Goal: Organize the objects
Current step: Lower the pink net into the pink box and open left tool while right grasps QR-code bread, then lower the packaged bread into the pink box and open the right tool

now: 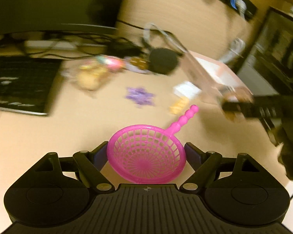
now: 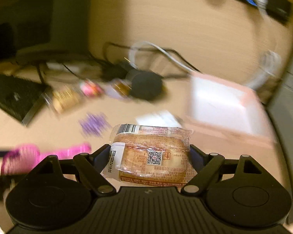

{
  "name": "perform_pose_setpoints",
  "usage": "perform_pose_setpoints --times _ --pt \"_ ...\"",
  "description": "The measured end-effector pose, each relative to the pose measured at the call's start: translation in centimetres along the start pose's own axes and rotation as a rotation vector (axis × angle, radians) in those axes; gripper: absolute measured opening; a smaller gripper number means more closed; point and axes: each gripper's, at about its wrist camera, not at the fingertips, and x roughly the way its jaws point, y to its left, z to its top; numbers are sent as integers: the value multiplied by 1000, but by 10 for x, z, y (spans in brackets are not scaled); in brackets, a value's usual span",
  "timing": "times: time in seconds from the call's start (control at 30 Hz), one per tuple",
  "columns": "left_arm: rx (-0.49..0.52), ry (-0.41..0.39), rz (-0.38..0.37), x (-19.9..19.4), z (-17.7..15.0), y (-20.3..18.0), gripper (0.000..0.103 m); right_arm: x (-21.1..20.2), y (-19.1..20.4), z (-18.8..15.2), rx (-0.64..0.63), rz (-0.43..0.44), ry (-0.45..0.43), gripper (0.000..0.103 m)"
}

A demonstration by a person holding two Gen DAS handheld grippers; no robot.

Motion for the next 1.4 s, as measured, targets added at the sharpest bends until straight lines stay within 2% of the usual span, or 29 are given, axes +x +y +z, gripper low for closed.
perform_pose_setpoints --times 0.13,0.23,0.33,0.43,0.53,0.63,0.67,0.73,0.8,0.87,0.97,1.07,1.1,1.23,1.33,1.4 --pt "57 12 -65 21 13 -45 86 -24 -38 -42 -15 -101 55 84" --pt "57 -13 -78 40 40 -78 86 -39 -65 -61 20 -99 63 84" --pt "50 -55 -87 63 78 -112 86 -50 -88 -68 45 -74 27 84" --pt "78 -111 -50 94 117 -150 86 -52 -104 -67 39 -67 -35 84" --pt "74 -158 -36 124 153 -184 87 -44 -122 -63 74 -25 -45 84" --pt "-3 -251 19 156 179 -207 87 -35 -133 -60 64 -9 -64 84" --pt "-39 -261 44 165 182 -210 87 -33 -137 -59 67 -1 -68 84" --pt "-92 -194 107 199 187 -215 86 -28 -147 -60 73 25 -64 84" --pt "-76 -80 147 231 186 -218 86 -22 -152 -62 64 37 -51 84" --pt "-62 -31 160 246 181 -219 86 -18 -157 -65 53 49 -41 84" --pt "-68 -27 150 245 175 -212 85 -12 -164 -70 55 70 -29 84" --pt "-27 55 101 247 178 -206 84 -1 -169 -72 66 93 3 84" --pt "-33 30 85 242 177 -203 82 1 -167 -73 60 98 9 84" --pt "-112 -157 75 197 175 -179 82 4 -161 -75 32 94 10 84" --pt "-193 -234 45 160 168 -148 82 -2 -158 -73 38 73 -6 84" --pt "-200 -245 45 136 160 -130 82 -7 -161 -63 62 75 -38 84"
